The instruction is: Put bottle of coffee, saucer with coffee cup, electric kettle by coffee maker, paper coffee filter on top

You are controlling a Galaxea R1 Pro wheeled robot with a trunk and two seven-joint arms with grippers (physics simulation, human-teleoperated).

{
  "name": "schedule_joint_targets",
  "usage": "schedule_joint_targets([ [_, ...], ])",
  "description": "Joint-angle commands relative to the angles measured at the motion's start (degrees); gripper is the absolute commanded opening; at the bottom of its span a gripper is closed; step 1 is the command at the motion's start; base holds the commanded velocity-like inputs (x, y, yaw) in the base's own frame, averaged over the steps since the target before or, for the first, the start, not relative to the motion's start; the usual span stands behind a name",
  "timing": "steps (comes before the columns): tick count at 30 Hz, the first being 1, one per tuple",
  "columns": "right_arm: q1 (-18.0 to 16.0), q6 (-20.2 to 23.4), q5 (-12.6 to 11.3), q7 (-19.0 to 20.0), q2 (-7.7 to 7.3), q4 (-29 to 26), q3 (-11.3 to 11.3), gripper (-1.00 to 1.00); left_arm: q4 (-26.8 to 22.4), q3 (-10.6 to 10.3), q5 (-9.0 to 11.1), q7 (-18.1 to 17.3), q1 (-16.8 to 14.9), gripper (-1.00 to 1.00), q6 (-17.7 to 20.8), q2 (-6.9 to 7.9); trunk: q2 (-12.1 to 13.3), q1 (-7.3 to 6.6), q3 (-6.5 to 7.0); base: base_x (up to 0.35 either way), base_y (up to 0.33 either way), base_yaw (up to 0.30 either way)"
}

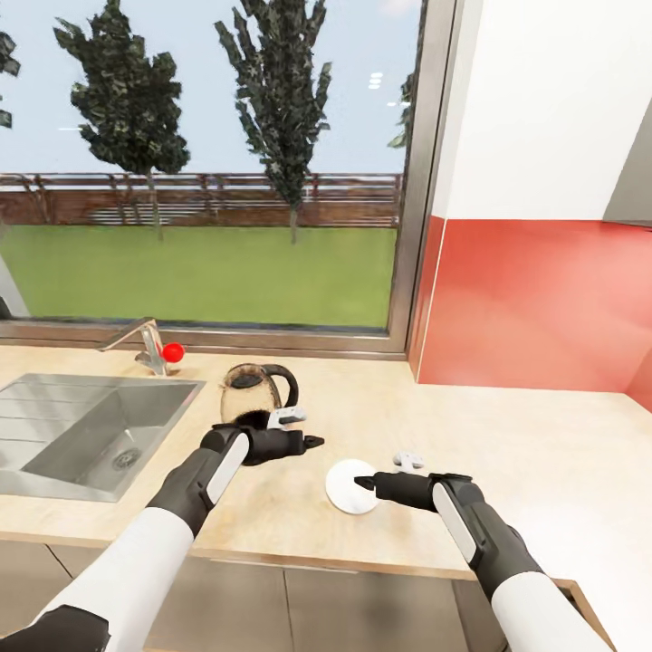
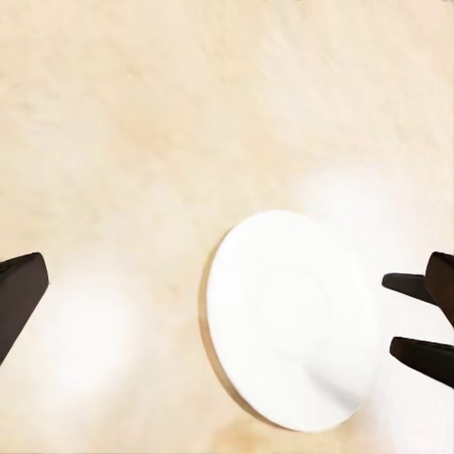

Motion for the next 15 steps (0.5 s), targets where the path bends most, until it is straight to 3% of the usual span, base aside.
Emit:
schedule_joint_targets([
  [1,-0.04,0.25,-0.04,0.02,-0.02,-0.05,0.10,1.00,-0.03,0.03,-0.01,-0.08,-0.03,1.00,0.26,-0.03,-0.12,0.04,-0.13,0.034,0.000,0.000],
  [6,-0.01,0.29,-0.04,-0.08,0.02,0.08,0.10,1.00,0.74,-0.02,0.02,-0.13,0.00,1.00,0.26,-0.09,-0.12,0.04,-0.13,0.011,0.000,0.000],
  [15,0.01,0.30,-0.04,-0.10,0.11,3.60,0.17,1.00,7.30,0.02,0.58,-0.47,0.00,1.00,-0.10,-1.24,-0.12,0.04,-0.13,0.000,0.000,0.000],
])
